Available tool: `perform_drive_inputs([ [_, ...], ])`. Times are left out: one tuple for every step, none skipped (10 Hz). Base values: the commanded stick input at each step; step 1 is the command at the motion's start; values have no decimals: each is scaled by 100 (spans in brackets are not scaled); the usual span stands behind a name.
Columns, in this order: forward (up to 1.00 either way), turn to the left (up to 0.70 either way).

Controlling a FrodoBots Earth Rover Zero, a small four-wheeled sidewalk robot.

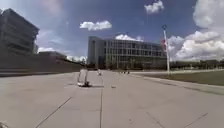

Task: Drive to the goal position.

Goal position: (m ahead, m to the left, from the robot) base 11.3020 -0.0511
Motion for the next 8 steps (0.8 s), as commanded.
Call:
perform_drive_inputs([
  [95, 0],
  [95, 0],
  [95, 0],
  [95, 0],
  [95, 0],
  [95, 0],
  [95, 0],
  [95, 0],
])
